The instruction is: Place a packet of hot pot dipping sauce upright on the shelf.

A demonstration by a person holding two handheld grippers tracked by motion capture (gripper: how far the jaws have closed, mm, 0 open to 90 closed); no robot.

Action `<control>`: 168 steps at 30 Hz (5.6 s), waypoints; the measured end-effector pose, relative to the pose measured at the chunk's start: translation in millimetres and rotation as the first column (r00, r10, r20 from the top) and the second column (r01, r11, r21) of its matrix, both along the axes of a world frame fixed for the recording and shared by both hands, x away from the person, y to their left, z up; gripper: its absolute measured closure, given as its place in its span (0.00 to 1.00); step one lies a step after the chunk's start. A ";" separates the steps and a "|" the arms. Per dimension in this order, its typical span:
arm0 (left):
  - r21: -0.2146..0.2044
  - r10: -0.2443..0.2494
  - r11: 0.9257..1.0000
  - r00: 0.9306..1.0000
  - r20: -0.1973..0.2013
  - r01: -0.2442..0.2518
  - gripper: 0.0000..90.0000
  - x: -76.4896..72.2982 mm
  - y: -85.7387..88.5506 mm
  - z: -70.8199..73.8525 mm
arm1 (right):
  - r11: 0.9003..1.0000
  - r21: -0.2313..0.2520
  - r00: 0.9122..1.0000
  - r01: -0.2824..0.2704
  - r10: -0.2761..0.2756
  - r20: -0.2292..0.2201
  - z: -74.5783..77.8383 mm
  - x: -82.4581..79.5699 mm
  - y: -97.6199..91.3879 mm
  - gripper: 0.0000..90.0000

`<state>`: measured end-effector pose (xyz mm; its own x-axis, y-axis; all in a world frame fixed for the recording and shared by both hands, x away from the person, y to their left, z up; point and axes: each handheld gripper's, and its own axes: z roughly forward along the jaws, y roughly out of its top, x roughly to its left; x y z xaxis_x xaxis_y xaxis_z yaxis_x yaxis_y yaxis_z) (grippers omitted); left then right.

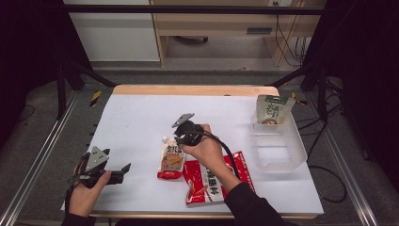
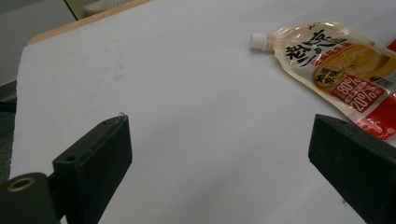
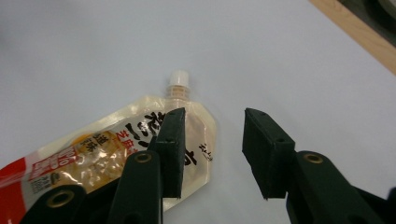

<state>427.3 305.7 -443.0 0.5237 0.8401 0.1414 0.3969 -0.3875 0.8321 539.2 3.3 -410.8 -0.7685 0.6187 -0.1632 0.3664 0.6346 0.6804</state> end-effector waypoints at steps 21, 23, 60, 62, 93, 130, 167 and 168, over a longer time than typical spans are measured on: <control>0.005 -0.006 1.000 1.000 -0.006 0.006 0.07 0.3 -1.3 -0.7 | 0.999 0.015 0.988 0.030 -0.028 -0.153 -44.7 21.6 3.6 0.65; 0.006 -0.007 1.000 1.000 -0.008 0.007 0.07 0.5 -1.2 -0.9 | 0.999 0.016 0.986 0.036 -0.033 -0.164 -45.6 22.0 4.0 0.65; 0.010 -0.024 1.000 1.000 -0.005 0.024 0.08 1.0 -2.2 1.5 | 0.999 -0.013 0.997 -0.043 0.042 -0.070 -31.7 4.4 12.1 1.00; 0.004 -0.033 0.999 0.999 -0.004 0.033 0.09 1.1 -3.1 2.8 | 0.999 0.004 0.997 -0.053 0.053 -0.052 -24.9 1.2 12.3 1.00; -0.013 -0.331 0.944 0.943 -0.028 0.330 0.41 28.5 -56.0 49.0 | 0.953 0.079 0.951 -0.293 0.282 0.127 43.6 -70.1 14.9 1.00; -0.014 -0.513 0.857 0.850 -0.115 0.515 0.81 11.4 -70.3 85.0 | 0.933 -0.010 0.931 -0.359 0.359 0.071 60.0 -89.3 -3.0 0.83; 0.019 -0.582 0.810 0.808 -0.092 0.586 0.81 13.6 -87.0 105.9 | 0.820 -0.288 0.869 -0.495 0.468 -0.161 85.3 -64.0 16.9 0.57; 0.019 -0.581 0.811 0.809 -0.091 0.585 0.81 13.7 -87.4 106.1 | 0.819 -0.288 0.868 -0.497 0.469 -0.165 85.1 -63.6 16.8 0.59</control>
